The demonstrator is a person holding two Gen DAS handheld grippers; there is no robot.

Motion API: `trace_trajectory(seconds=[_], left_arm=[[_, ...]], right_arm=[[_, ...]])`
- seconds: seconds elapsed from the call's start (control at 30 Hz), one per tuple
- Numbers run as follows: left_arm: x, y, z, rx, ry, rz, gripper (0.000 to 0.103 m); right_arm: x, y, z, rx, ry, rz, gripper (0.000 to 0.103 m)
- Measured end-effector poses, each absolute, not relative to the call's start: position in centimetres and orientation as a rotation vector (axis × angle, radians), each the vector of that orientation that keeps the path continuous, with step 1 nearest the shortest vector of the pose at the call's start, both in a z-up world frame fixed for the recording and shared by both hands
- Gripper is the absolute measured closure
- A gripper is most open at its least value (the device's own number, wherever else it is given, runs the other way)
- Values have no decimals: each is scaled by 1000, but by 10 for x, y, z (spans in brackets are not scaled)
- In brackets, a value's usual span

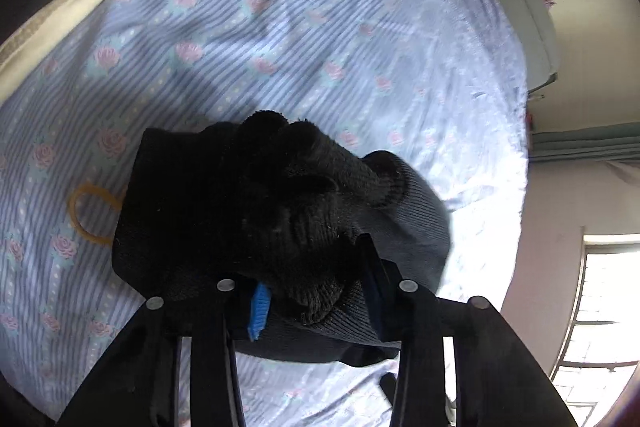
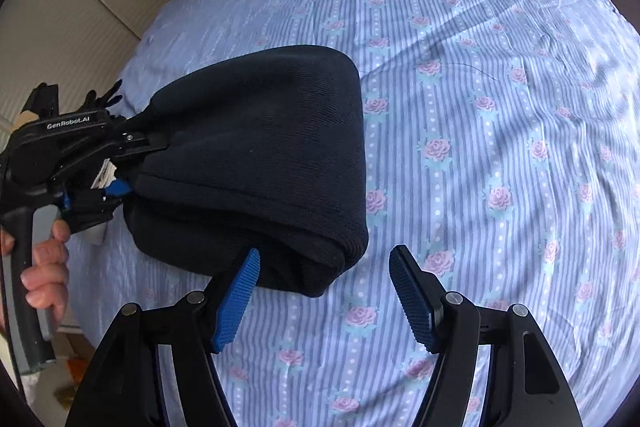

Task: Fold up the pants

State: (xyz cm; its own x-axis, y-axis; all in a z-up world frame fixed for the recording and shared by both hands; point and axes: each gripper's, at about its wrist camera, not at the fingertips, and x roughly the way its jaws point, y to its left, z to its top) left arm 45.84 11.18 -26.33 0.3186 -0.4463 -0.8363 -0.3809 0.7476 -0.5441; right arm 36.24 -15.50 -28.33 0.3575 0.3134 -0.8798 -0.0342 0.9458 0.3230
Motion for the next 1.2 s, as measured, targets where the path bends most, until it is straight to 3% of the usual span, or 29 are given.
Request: trace_trajectory(seconds=[0.03,0.1,0.27,0.57,0.7,0.8,0.87,0.93,1.07,1.1,1.17,1.2], left_arm=[[455,112,-248,-779,1252,-76,68],[451,114,-228,-770,1203,-102,83],[440,137,-201,-757,1140,-103,83],[420,186,-260,-864,1224,38,83],[421,180,-286,-807,1285,36,82],[419,180,-291,-725,1295,43,71],[418,181,-290,-667,1301,40,49],[419,177,-286,-559,1318,21,36],[419,177,-268,-460,1314,-29,32],[419,178,-263,-457,1301,-32,29],[422,182,-255,-491,1267,-67,14],[426,182,-255,-506,1263,-90,13]], right_arm=[[360,-153,-284,261,1195,233,34],[360,-150,-290,242,1209,231,34],[382,-142,-303,203,1242,169,34],[370,-116,-267,-18,1138,105,39],[366,-106,-280,-101,1182,82,39],[363,-107,-285,-112,1217,129,39],[360,-112,-275,-81,1230,195,39],[356,-120,-259,-28,1202,250,38],[374,-141,-235,126,1114,244,37],[385,-146,-235,159,1100,233,37],[409,-152,-246,232,1098,221,37],[418,-153,-254,261,1122,225,37]])
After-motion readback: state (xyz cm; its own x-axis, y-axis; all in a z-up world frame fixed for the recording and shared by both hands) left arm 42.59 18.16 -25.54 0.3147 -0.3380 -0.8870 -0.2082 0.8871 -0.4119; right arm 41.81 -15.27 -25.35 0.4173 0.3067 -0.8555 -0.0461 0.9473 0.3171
